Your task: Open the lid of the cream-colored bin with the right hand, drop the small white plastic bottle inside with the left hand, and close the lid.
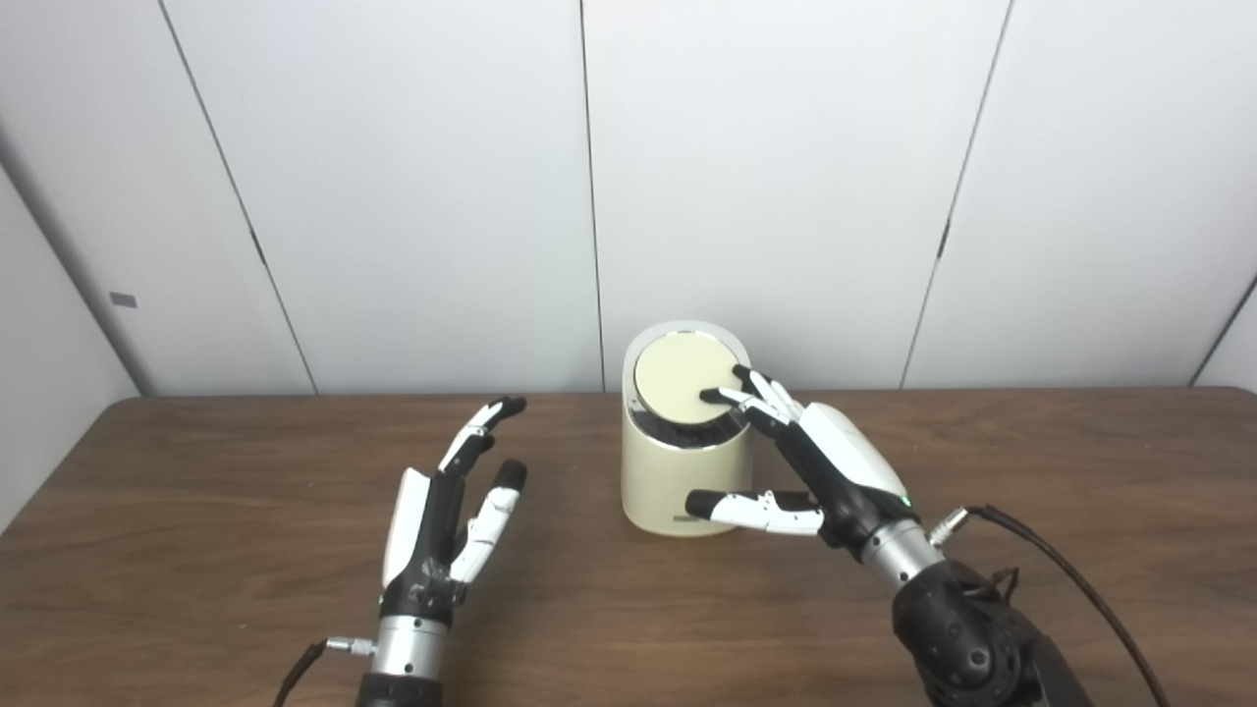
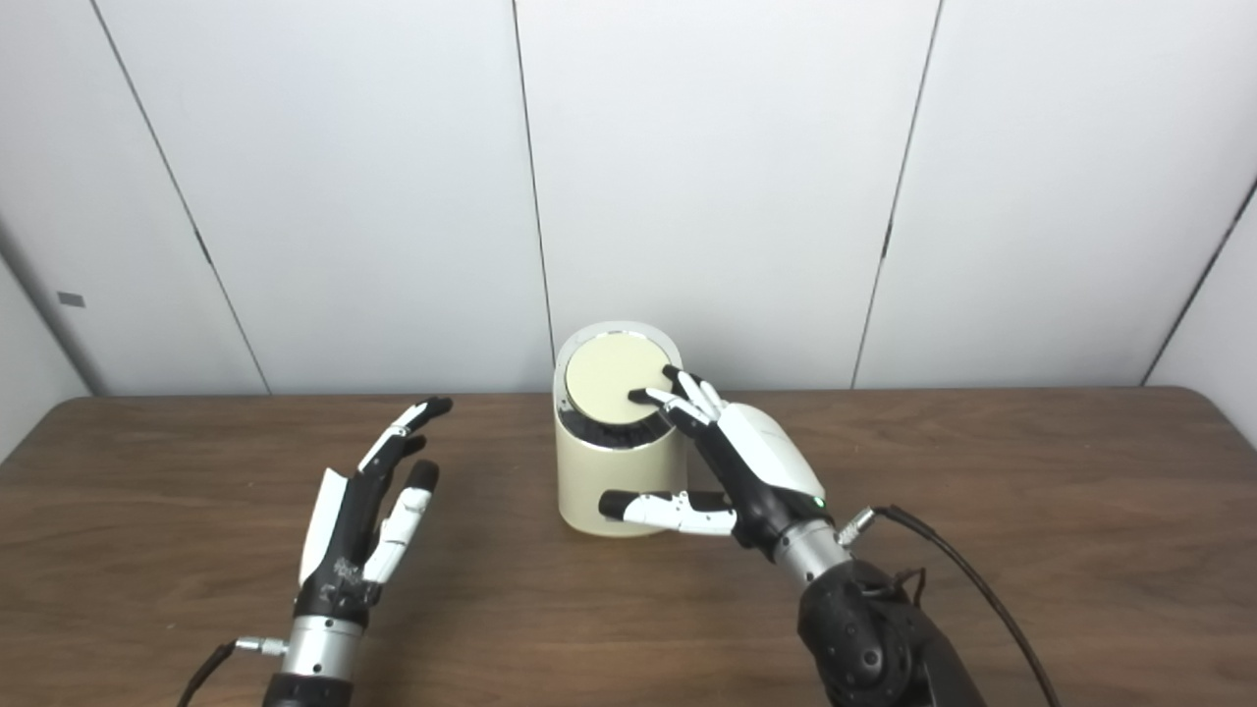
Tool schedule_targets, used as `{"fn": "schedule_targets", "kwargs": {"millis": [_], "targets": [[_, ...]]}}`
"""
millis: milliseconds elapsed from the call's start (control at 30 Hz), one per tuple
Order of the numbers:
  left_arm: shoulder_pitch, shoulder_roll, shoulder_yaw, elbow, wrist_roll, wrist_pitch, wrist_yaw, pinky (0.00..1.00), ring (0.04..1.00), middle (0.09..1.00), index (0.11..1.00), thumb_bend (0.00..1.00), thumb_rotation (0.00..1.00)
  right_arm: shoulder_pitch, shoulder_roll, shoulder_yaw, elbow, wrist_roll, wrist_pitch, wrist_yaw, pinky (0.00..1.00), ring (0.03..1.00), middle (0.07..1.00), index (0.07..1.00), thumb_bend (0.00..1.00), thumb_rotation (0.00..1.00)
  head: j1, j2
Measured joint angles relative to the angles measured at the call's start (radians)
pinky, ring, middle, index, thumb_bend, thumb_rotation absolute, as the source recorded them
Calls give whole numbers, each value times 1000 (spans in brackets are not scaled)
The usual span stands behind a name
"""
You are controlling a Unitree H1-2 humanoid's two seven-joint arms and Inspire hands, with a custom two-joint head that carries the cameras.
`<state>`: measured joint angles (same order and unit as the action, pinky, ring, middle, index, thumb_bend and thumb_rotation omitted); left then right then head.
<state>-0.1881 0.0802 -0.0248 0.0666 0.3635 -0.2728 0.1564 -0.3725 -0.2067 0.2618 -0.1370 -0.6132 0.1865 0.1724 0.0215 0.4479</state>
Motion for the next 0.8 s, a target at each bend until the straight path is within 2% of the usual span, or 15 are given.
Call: {"fn": "schedule_targets", "kwargs": {"millis": [167,233,300,367,467,500,533,567,600,700,800], "targets": [[0,0,6,4,29,31,7,871,926,912,870,555,1000,43,16,-50,42,15,-41,-88,765,1000,1000,1000,959,751,-2,-2],[0,1,7,10,31,31,13,874,928,913,875,548,999,65,16,-74,67,22,-75,-140,826,1000,1000,1000,971,750,-3,-3],[0,3,8,22,31,29,21,880,930,917,885,561,998,75,17,-94,117,39,-154,-210,915,1000,1000,1000,965,775,-3,-2],[0,3,7,29,30,29,22,881,930,923,891,573,997,75,17,-114,179,55,-223,-267,909,1000,1000,1000,959,824,-3,-3],[0,4,8,29,24,29,23,862,918,917,885,495,980,76,19,-147,256,90,-319,-341,895,966,1000,1000,762,905,-3,-5],[0,4,11,29,21,29,24,854,910,909,878,442,971,77,21,-157,271,105,-352,-364,904,967,1000,1000,608,930,-3,-5],[0,3,16,29,16,29,27,847,905,903,872,397,962,78,24,-166,279,116,-384,-384,910,967,998,1000,506,953,-3,-5],[0,2,21,29,9,28,31,844,902,899,869,374,956,78,25,-172,281,122,-408,-401,913,967,997,1000,454,965,-5,-3],[0,2,26,29,-5,25,33,833,895,893,866,335,966,78,26,-177,279,128,-435,-415,901,957,976,964,359,986,-8,0],[3,-1,37,25,-28,19,37,818,886,885,862,301,963,80,35,-196,269,141,-468,-443,861,928,935,911,271,999,-8,5],[16,-1,38,13,-49,17,36,808,879,881,859,276,955,92,43,-211,247,153,-464,-441,832,910,918,890,254,1000,-2,5]]}}
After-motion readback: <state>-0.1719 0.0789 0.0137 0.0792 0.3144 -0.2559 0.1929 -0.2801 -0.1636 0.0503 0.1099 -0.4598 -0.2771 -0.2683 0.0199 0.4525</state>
